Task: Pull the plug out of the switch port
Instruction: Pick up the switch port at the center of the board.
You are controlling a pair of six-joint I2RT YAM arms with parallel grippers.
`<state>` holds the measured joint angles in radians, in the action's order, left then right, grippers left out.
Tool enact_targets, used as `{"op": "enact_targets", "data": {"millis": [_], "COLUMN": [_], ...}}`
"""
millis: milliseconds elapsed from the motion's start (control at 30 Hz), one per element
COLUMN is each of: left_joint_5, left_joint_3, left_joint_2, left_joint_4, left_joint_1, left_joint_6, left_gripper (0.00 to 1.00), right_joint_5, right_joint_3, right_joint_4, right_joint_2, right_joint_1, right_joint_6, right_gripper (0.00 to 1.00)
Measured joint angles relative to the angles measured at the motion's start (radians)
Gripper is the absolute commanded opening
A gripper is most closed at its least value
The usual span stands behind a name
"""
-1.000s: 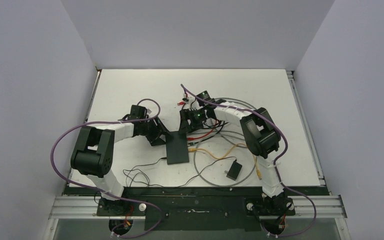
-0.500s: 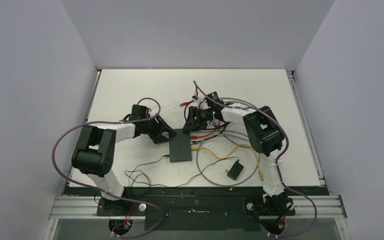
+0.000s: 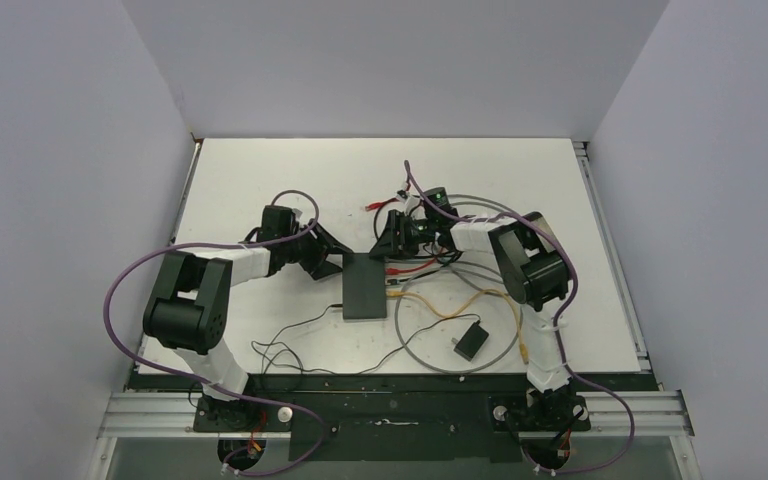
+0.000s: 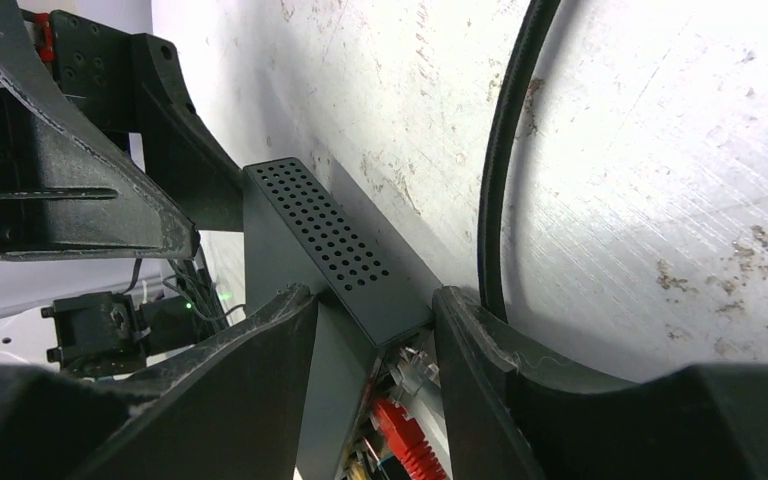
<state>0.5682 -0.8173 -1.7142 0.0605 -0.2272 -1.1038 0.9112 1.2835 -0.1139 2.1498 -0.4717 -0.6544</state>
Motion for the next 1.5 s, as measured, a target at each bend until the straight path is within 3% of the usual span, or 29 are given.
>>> {"op": "enact_targets", "data": {"millis": [133, 267, 300, 600, 800, 1000, 1233, 1500], "left_joint_5": [0.007, 0.011, 0.01, 0.014, 0.016, 0.065, 0.138, 0.335], "left_joint_3": [0.006, 0.01, 0.01, -0.091, -0.115, -0.118, -0.137, -0.095], "left_joint_2": [0.001, 0.001, 0.001, 0.023, 0.103, 0.206, 0.214, 0.215], "left_joint_4": [0.014, 0.017, 0.017, -0.12, -0.157, -0.13, -0.138, 0.041], "left_joint_1": [0.0, 0.002, 0.003, 0.001, 0.005, 0.037, 0.089, 0.111], "left_joint_6": [-0.006, -0.005, 0.0, 0.134, 0.234, 0.307, 0.392, 0.349], "left_gripper": [0.52, 0.55, 0.56, 0.75, 0.82, 0.83, 0.83, 0.83], "right_joint_5": [0.0, 0.01, 0.023, 0.064, 0.116, 0.163, 0.207, 0.249], "right_joint_3": [-0.023, -0.037, -0.039, -0.052, -0.052, -0.052, -0.052, -0.1], "right_joint_4": [-0.039, -0.058, -0.064, -0.073, -0.069, -0.069, -0.122, -0.375], "right_joint_2": [-0.014, -0.036, -0.045, -0.105, -0.143, -0.202, -0.267, -0.271], "right_joint_1": [0.001, 0.009, 0.013, 0.015, 0.019, 0.034, 0.04, 0.047], "right_joint_6": [-0.029, -0.043, -0.051, -0.05, -0.035, -0.04, -0.074, -0.272], "right_gripper": [0.39, 0.07, 0.06, 0.05, 0.05, 0.05, 0.05, 0.05]}}
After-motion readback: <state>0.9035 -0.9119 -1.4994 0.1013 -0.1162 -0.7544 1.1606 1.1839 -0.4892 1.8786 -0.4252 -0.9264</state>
